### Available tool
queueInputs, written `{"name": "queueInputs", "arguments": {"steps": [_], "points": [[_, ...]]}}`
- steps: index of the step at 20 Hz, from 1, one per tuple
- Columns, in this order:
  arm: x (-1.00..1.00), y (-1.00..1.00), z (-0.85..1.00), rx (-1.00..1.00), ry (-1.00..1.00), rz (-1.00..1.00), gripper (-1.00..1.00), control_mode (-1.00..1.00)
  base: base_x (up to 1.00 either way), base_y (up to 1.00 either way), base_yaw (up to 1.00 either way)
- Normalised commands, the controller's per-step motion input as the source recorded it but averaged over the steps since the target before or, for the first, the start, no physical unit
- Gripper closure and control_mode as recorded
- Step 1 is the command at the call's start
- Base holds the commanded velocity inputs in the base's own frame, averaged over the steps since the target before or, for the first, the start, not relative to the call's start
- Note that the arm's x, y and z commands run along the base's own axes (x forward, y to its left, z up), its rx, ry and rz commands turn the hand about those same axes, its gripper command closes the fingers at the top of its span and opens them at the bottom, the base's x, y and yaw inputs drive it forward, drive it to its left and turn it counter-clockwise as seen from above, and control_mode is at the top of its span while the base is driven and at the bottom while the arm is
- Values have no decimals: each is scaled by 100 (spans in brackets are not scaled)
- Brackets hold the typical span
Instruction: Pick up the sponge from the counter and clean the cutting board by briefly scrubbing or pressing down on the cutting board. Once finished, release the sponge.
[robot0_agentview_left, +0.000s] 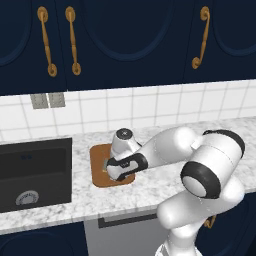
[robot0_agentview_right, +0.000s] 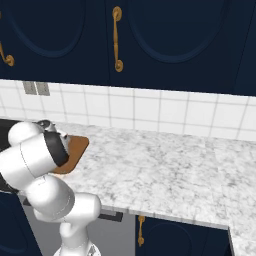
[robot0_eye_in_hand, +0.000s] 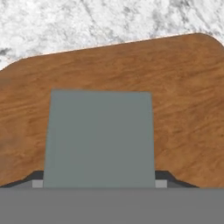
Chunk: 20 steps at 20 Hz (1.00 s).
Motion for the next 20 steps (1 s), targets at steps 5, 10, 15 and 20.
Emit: {"name": "queueInputs", "arguments": {"steps": [5, 10, 15, 20], "points": [[15, 0, 3, 0, 2, 0, 100, -100, 0, 0, 0], [46, -6, 0, 0, 0, 0, 100, -100, 0, 0, 0], [57, -26, 0, 0, 0, 0, 100, -100, 0, 0, 0], [54, -20, 0, 0, -1, 0, 100, -100, 0, 0, 0]]}}
